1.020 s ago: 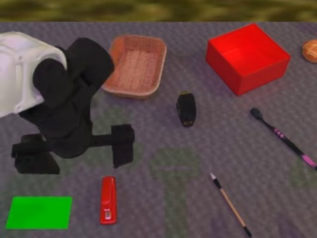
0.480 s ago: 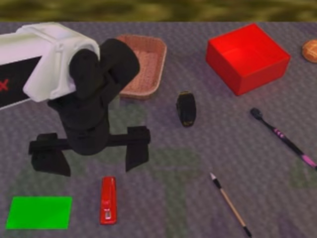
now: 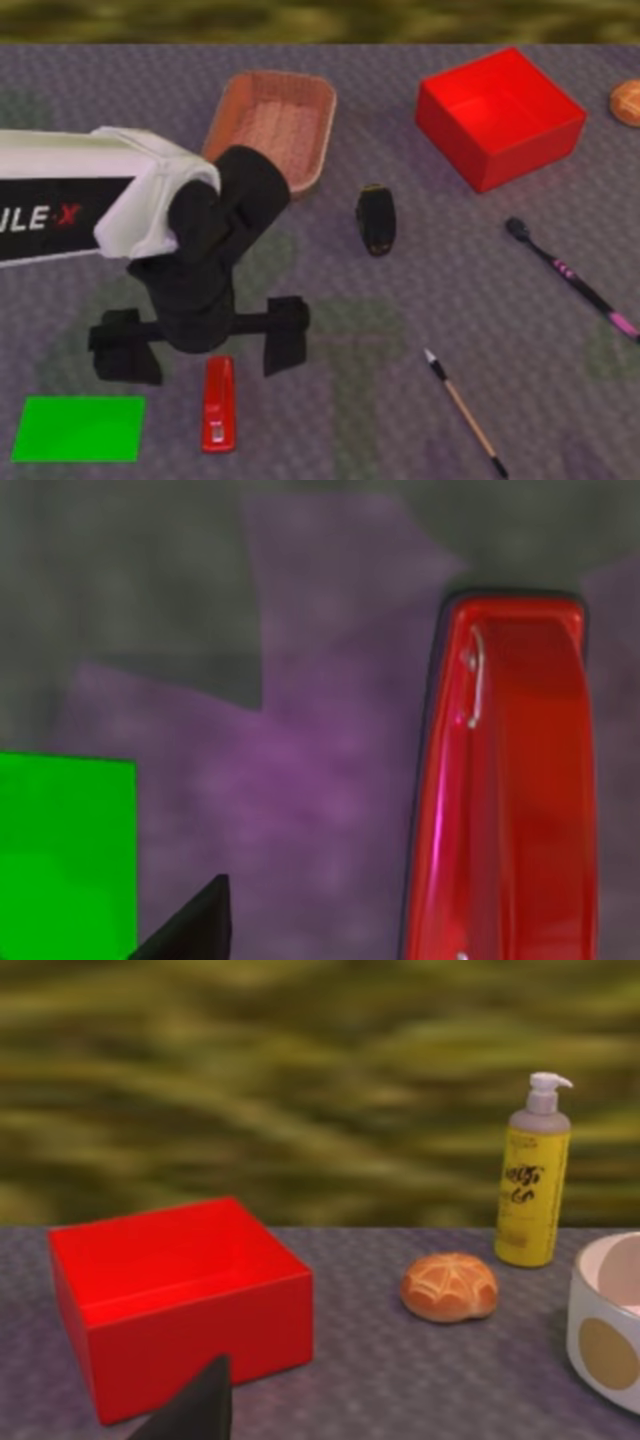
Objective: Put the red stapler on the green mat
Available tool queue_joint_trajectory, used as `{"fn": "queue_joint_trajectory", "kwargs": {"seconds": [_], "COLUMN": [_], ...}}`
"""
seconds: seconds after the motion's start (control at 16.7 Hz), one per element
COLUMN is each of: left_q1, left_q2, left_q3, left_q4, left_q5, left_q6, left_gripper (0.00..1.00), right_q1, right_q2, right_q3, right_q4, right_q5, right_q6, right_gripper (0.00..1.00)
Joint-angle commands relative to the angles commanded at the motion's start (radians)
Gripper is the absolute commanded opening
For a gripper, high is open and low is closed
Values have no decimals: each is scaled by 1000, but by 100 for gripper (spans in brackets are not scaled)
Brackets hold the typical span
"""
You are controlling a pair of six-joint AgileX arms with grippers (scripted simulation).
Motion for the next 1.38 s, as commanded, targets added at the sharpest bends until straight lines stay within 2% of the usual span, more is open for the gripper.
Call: {"fn": "queue_joint_trajectory", "kwargs": {"seconds": [0.18,0.48,1.26,1.38], "left_q1": [0,0,0,0], "left_q2": [48,58,58,58], "left_q3": [-66,-79,-79,-79], "left_q4": [110,131,131,131], "left_q5": [0,0,0,0], "left_q6": [1,1,1,1], "left_gripper": [100,100,2,0], "right_q1": [0,0,0,0], "right_q2": [0,0,0,0], "right_q3": [0,0,0,0], "right_q4": [0,0,0,0], "right_q5": [0,0,0,0], "right_q6": [0,0,0,0], "right_gripper": [100,100,100,100]}}
